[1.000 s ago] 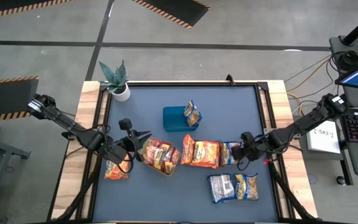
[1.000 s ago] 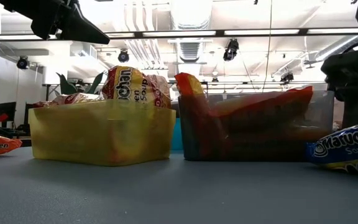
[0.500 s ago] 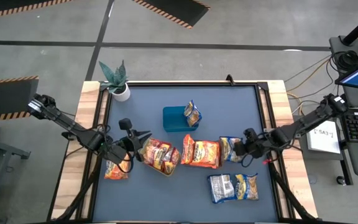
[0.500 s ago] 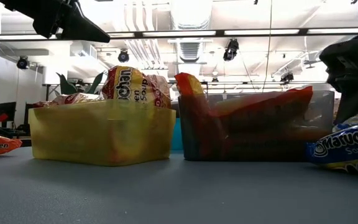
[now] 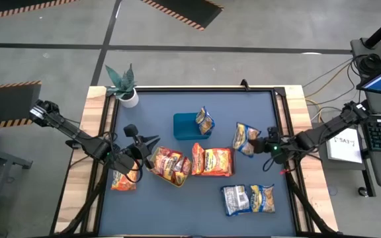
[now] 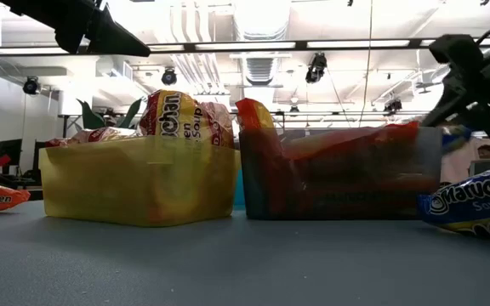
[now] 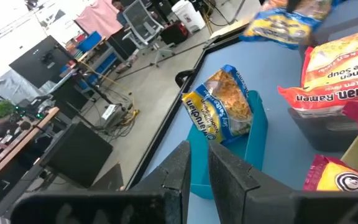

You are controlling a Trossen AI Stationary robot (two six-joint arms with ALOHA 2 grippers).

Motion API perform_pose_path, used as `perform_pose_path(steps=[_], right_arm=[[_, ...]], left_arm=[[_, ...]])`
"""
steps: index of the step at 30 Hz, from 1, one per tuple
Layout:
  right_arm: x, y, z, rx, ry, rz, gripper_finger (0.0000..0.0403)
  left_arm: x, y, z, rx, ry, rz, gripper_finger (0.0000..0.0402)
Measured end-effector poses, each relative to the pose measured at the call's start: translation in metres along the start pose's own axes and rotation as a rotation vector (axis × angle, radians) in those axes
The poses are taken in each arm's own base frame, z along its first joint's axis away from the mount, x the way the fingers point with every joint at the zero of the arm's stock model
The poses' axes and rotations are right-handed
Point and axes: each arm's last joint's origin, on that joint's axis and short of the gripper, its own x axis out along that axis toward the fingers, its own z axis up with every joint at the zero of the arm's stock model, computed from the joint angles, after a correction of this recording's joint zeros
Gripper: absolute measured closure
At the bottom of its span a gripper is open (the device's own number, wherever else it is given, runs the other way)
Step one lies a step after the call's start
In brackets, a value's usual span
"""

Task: Sort Maruchan noodles
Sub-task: Put the blue noodle pack into the blue bin

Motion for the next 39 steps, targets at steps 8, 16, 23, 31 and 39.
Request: perform_pose_path(steps=[8, 16, 23, 31, 39], right_arm=[[-0.01, 0.013, 0.015, -0.033, -0.259, 0.139, 0.0337], [-0.025, 0.048, 0.033, -0.109, -0.449, 0.334, 0.0337], [-0.038, 0.068, 0.046, -0.157, -0.583, 0.439, 0.0337], [-0.02, 0.095, 0.037, -0.273, -0.622, 0.372, 0.0337], [-0.018, 0.157, 0.045, -0.446, -0.59, 0.277, 0.0337]], left_arm=[[0.001, 0.001, 0.004, 0.041, -0.019, 0.006, 0.0365], [0.002, 0.017, 0.019, 0.124, -0.089, 0.047, 0.0365], [0.001, 0.036, 0.022, 0.101, -0.111, 0.062, 0.0365], [-0.001, 0.048, 0.023, 0.065, -0.118, 0.082, 0.0365], [-0.002, 0.048, 0.018, 0.109, -0.086, 0.092, 0.0365]])
